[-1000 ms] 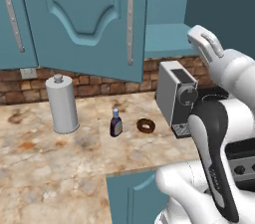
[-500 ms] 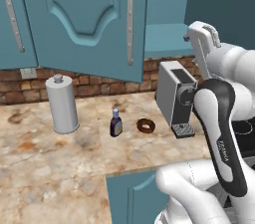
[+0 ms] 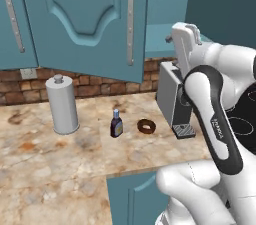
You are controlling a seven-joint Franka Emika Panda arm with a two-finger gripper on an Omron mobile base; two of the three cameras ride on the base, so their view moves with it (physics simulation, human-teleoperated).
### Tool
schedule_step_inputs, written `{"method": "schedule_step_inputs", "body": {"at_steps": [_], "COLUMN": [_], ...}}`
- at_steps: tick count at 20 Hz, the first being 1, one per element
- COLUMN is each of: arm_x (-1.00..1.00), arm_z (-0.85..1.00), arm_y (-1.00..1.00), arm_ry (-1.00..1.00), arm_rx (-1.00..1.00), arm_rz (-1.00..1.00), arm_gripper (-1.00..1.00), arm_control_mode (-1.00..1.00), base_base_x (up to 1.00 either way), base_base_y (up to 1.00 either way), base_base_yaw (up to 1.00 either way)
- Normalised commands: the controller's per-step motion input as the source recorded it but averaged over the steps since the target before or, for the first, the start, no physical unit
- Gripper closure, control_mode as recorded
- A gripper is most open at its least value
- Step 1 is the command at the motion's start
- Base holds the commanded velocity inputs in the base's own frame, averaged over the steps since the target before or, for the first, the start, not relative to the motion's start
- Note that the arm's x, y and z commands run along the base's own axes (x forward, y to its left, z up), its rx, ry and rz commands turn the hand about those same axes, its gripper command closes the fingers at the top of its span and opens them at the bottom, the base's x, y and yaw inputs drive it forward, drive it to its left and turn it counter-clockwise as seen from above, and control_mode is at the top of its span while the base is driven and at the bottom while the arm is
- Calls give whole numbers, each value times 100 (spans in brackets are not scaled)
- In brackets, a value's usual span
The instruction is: Pick the pan from the cabinet and place it on the stove. Then turn on the stove burner for the pan.
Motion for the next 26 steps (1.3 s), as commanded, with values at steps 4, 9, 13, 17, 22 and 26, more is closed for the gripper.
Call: {"method": "schedule_step_inputs", "body": {"at_steps": [4,9,13,17,22,26], "arm_x": [43,39,28,0,-47,-71], "arm_z": [-22,-17,-14,-6,-4,0], "arm_y": [47,51,53,56,54,61], "arm_ry": [3,3,3,1,0,0], "arm_rx": [10,11,10,5,0,0], "arm_rz": [15,15,15,17,20,21], "arm_gripper": [-100,-100,-100,-100,-100,-100], "arm_control_mode": [-100,-100,-100,-100,-100,-100], "base_base_x": [0,0,0,0,0,0], "base_base_y": [0,0,0,0,0,0], "base_base_yaw": [0,0,0,0,0,0]}}
